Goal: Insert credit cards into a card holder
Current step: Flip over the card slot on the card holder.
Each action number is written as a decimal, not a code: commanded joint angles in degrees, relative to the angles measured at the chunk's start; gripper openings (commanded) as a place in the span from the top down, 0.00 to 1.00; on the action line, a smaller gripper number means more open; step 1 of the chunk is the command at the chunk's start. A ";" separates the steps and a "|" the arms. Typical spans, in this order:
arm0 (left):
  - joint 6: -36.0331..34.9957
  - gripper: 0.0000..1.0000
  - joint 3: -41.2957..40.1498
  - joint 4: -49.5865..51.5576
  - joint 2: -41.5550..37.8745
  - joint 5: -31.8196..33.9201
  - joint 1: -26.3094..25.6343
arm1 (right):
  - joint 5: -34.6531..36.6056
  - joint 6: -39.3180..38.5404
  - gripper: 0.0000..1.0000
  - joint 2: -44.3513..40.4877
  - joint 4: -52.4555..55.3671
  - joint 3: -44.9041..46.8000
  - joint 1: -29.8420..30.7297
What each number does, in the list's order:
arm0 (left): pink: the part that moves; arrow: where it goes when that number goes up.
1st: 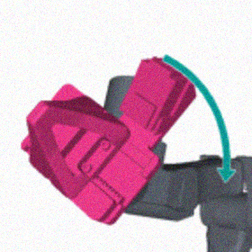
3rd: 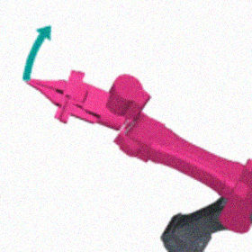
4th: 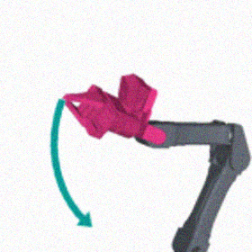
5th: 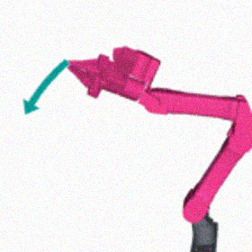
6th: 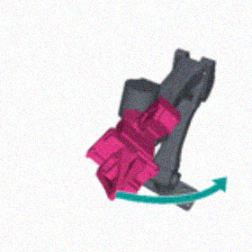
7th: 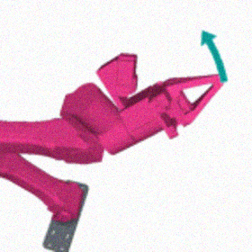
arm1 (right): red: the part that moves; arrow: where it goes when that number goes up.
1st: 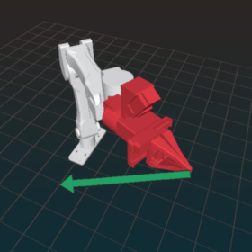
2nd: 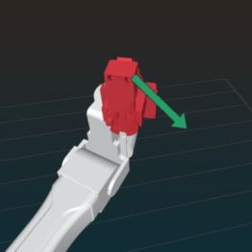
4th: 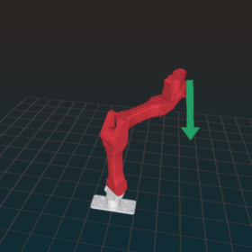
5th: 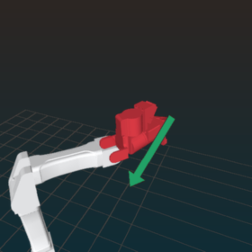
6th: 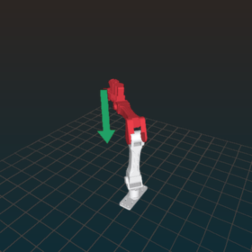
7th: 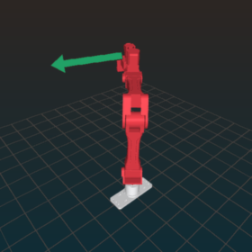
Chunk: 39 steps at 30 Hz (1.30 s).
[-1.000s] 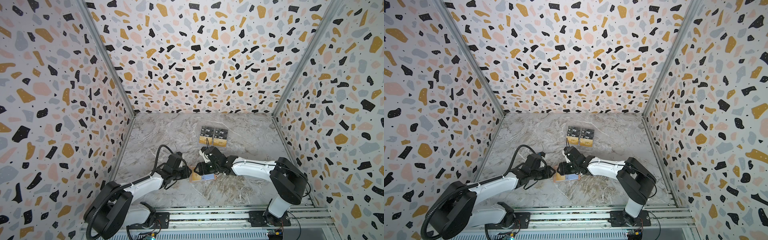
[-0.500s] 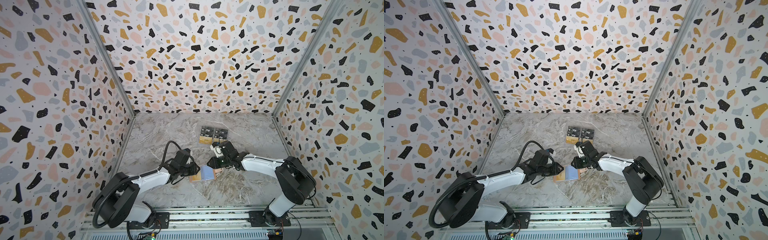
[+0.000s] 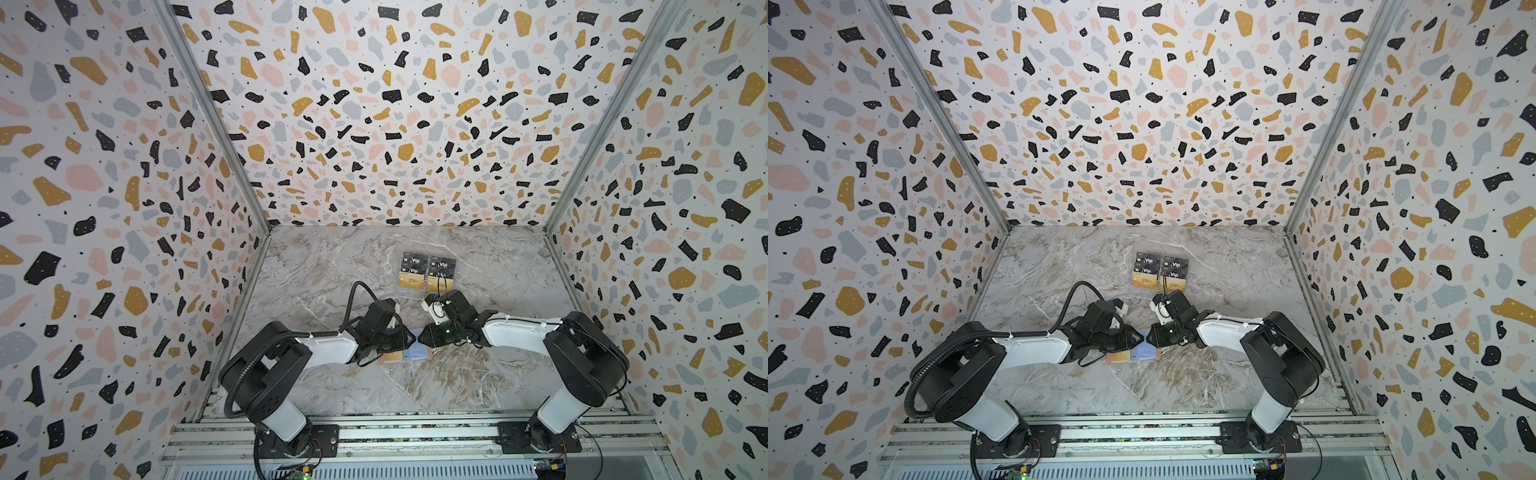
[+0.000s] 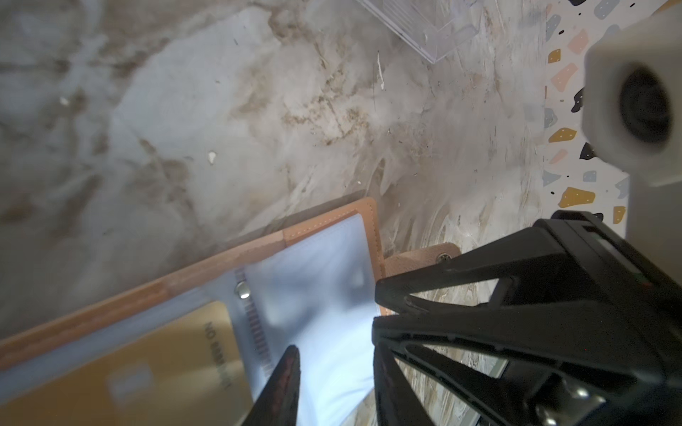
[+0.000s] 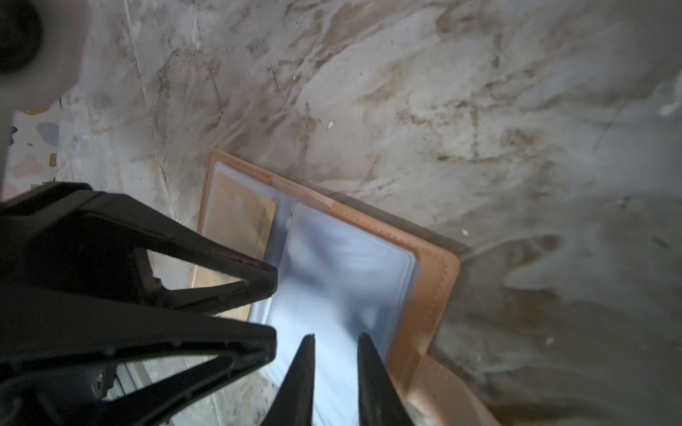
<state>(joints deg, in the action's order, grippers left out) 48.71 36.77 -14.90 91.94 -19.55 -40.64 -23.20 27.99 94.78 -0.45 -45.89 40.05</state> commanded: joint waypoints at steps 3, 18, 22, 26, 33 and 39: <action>1.03 0.64 0.63 -4.32 1.56 -1.05 -0.22 | 1.18 -0.76 0.78 0.30 1.72 1.18 -0.24; 1.54 0.65 -1.08 -6.37 3.81 -1.39 -0.23 | 1.75 0.40 0.82 1.88 2.18 2.30 -0.24; 4.03 0.65 -2.38 -9.16 3.86 -2.53 -0.20 | 1.58 0.58 0.82 1.96 1.99 2.38 -0.24; 6.94 0.65 -4.27 -14.05 3.62 -3.96 -0.23 | 1.35 0.71 0.82 2.23 1.85 2.32 -0.23; 5.92 0.63 -3.75 -7.79 0.55 -0.45 -0.23 | 1.23 0.75 0.82 2.30 1.59 2.48 -0.24; 4.83 0.63 -2.67 -4.15 1.80 1.15 -0.23 | 1.13 0.66 0.83 2.26 1.53 2.37 -0.24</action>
<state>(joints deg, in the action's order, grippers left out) 54.68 33.17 -22.57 93.47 -20.27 -40.64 -22.94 28.47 95.59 -1.69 -44.62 39.86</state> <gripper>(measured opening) 0.372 0.176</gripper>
